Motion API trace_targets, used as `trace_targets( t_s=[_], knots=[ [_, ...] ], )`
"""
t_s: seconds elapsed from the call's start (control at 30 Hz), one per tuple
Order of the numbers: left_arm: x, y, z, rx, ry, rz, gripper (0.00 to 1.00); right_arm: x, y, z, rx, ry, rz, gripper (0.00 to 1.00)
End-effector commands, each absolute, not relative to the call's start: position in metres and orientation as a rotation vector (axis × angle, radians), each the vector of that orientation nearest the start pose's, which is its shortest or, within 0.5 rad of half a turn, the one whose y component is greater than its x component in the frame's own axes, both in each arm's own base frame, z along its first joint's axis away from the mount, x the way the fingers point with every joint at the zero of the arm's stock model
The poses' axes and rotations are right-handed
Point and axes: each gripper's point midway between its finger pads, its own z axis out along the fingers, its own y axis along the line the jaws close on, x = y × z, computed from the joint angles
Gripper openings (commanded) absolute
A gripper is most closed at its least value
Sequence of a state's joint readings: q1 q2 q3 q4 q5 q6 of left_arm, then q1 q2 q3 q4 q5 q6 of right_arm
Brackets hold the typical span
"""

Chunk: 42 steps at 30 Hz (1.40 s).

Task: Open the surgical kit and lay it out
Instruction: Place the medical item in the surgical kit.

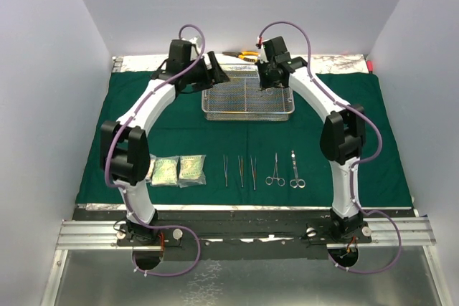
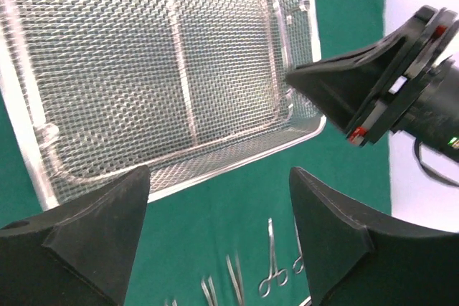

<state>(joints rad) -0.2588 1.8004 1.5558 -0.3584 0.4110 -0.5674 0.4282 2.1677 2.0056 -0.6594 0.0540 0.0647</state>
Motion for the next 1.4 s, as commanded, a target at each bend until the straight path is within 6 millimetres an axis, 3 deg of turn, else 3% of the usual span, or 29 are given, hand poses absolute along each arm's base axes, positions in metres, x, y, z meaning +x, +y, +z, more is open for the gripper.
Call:
trace_targets(
  t_s=[0.0, 0.2, 0.5, 0.6, 1.07, 1.2, 1.3, 1.37],
  knots=[
    [0.473, -0.271, 0.239, 0.017, 2.161, -1.039, 0.82, 0.497, 0.228, 0.168, -0.383, 2.333, 0.245, 0.08],
    [0.493, -0.313, 0.225, -0.043, 2.177, -1.139, 0.84, 0.471, 0.235, 0.190, -0.371, 2.314, 0.377, 0.08],
    [0.503, -0.336, 0.228, -0.165, 2.152, -1.271, 0.84, 0.449, 0.245, 0.211, -0.354, 2.275, 0.518, 0.08],
    [0.501, -0.345, 0.226, -0.181, 2.167, -1.332, 0.78, 0.446, 0.247, 0.213, -0.353, 2.269, 0.538, 0.08],
    [0.487, -0.364, 0.217, -0.175, 2.207, -1.449, 0.25, 0.442, 0.250, 0.218, -0.350, 2.254, 0.574, 0.08],
    [0.484, -0.367, 0.216, -0.147, 2.209, -1.457, 0.00, 0.439, 0.247, 0.217, -0.342, 2.259, 0.567, 0.08],
    [0.480, -0.368, 0.217, -0.115, 2.205, -1.452, 0.00, 0.437, 0.244, 0.218, -0.321, 2.272, 0.554, 0.13],
    [0.477, -0.366, 0.219, -0.089, 2.200, -1.441, 0.00, 0.434, 0.239, 0.220, -0.296, 2.287, 0.538, 0.27]
  ],
)
